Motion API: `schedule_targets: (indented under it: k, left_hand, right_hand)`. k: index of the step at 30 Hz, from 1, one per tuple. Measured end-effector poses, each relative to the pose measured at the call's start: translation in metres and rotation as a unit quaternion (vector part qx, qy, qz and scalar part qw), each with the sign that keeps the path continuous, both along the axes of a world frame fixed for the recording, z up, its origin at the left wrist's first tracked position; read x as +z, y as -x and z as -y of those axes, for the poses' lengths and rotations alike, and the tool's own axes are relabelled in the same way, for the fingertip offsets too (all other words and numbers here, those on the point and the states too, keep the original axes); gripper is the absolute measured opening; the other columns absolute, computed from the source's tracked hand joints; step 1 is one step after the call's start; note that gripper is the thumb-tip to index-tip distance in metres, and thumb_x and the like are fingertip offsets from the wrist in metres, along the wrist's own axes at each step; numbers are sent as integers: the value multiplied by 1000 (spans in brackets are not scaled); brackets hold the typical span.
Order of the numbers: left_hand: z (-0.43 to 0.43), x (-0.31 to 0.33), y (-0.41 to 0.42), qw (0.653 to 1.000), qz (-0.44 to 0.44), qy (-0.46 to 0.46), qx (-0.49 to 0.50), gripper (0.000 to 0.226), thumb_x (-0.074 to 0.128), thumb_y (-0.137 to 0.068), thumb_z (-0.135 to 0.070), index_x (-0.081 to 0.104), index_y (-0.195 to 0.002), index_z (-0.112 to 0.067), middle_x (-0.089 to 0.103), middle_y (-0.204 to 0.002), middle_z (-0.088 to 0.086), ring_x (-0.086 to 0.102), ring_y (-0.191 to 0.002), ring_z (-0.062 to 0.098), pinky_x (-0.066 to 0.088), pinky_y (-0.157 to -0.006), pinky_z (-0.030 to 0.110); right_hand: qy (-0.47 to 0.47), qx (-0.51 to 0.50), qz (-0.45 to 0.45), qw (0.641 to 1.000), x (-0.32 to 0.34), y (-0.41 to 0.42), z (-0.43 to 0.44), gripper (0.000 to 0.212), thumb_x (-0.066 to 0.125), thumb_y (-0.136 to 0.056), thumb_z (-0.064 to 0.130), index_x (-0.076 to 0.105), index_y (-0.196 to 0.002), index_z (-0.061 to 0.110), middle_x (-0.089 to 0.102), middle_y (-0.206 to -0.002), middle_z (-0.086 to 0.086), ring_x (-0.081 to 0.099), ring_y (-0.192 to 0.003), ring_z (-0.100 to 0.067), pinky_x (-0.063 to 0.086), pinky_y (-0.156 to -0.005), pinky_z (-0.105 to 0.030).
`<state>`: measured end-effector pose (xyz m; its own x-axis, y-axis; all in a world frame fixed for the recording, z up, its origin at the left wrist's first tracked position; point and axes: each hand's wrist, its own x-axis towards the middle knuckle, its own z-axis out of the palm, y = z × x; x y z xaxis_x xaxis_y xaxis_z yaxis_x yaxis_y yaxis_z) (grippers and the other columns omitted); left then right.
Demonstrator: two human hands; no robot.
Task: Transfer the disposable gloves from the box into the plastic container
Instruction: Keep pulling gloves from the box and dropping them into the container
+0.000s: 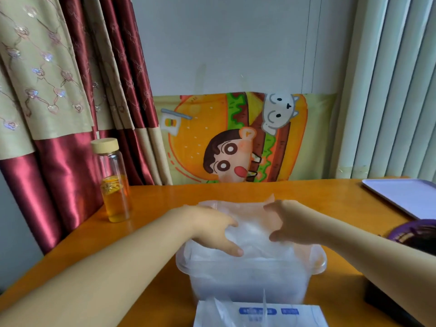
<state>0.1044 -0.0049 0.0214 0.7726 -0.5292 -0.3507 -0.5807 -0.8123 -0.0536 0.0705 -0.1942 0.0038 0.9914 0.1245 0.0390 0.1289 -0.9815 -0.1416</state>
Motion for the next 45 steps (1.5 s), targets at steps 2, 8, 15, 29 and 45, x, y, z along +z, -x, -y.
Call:
schedule_targets:
  k: [2, 8, 15, 29, 45]
  left_hand:
    - [5, -5, -1, 1000, -8, -12, -8, 82, 49, -85, -69, 22, -151, -29, 25, -157, -6, 26, -143, 20, 26, -115, 37]
    - [17, -25, -8, 994, -83, -63, 21, 71, 52, -94, -46, 16, -153, -30, 24, -158, -4, 34, -139, 23, 36, -111, 37]
    - [23, -46, -13, 990, -85, -111, 32, 62, 39, -99, -9, 14, -154, -22, 23, -158, 2, 38, -135, 26, 39, -94, 27]
    - [4, -6, 2, 997, -74, -1, 24, 62, 51, -96, -42, 30, -150, -20, 34, -153, -4, 41, -135, 17, 35, -110, 31]
    - [-25, -79, 131, 946, 0, 323, 5, 56, 68, -85, -42, 46, -136, -35, 52, -128, -20, 47, -116, -6, 37, -102, 17]
  right_hand:
    - [74, 8, -9, 997, -7, 0, -2, 69, 69, -84, 32, 39, -142, 11, 48, -140, -5, 45, -126, -21, 39, -103, -27]
    - [252, 19, -62, 966, -16, -1, -7, 57, 68, -81, 47, 55, -125, 14, 61, -118, -2, 52, -112, -23, 25, -110, -45]
    - [351, 11, -72, 934, -32, -12, -12, 42, 63, -86, 42, 58, -121, 19, 54, -126, -4, 37, -126, -27, 10, -112, -50]
    - [226, 62, 65, 970, -3, 7, -3, 43, 63, -84, 47, 60, -121, 23, 56, -119, 3, 45, -115, -20, 28, -100, -41]
    - [-125, 19, -32, 991, -71, 131, -21, 36, 68, -72, 60, 64, -92, 29, 57, -90, 16, 56, -84, -9, 43, -67, -19]
